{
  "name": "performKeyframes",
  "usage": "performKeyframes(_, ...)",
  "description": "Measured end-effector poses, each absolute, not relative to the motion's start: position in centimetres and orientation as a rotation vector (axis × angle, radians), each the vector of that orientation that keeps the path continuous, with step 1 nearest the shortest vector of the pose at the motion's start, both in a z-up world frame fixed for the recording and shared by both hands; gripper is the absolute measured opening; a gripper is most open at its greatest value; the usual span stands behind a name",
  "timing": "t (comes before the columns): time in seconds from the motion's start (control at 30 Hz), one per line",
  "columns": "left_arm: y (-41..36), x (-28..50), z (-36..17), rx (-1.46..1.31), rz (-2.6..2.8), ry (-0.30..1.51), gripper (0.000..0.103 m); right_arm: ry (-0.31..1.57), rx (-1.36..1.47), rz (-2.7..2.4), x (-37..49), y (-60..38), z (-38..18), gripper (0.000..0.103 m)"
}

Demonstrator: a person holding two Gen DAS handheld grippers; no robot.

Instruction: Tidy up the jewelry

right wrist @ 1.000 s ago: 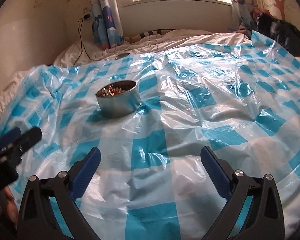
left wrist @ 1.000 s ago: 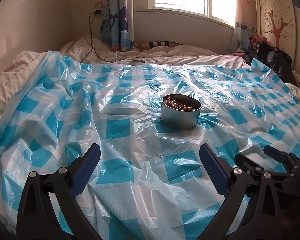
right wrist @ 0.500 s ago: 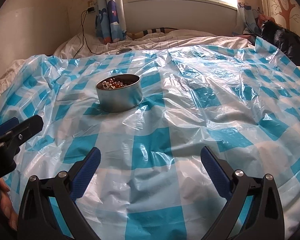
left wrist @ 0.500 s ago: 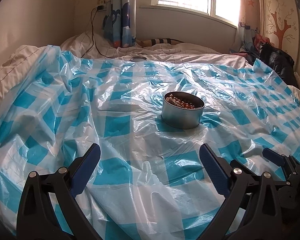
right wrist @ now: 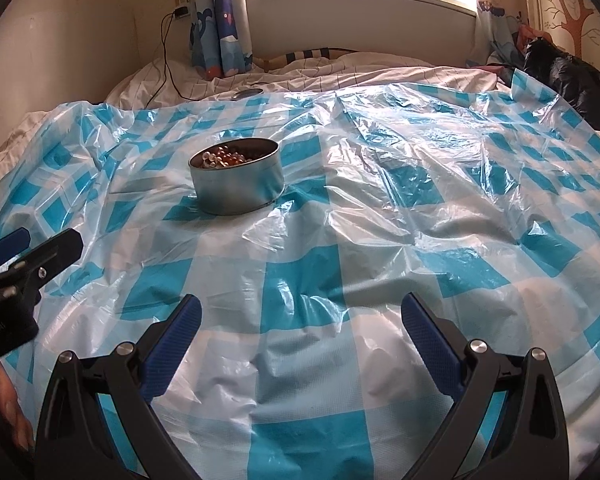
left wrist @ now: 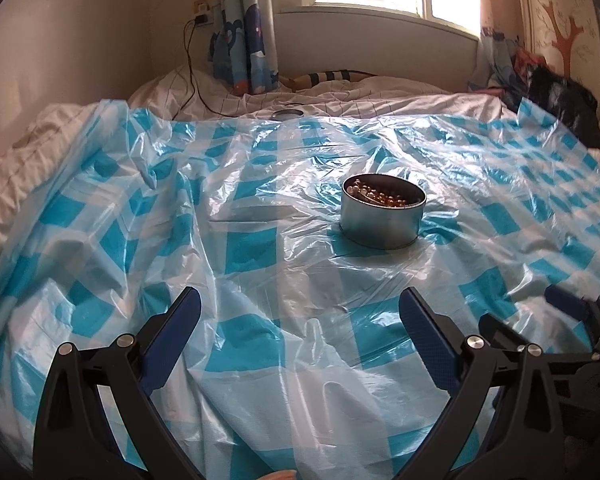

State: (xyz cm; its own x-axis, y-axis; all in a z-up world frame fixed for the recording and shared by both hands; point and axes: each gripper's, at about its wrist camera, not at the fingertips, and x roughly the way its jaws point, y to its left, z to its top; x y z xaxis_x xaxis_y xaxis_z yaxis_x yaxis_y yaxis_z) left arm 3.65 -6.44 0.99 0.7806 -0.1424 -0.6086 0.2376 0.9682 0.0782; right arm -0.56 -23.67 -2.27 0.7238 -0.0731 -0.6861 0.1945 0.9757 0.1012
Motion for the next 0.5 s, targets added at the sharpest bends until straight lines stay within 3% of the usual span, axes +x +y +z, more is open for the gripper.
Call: performKeyframes(0.5, -6.41, 3.73, 0.92, 0.135, -0.217, 0.655, 0.095, 0.767, 0.161, -0.15, -0.27, -23.56, -2.59, 0.096)
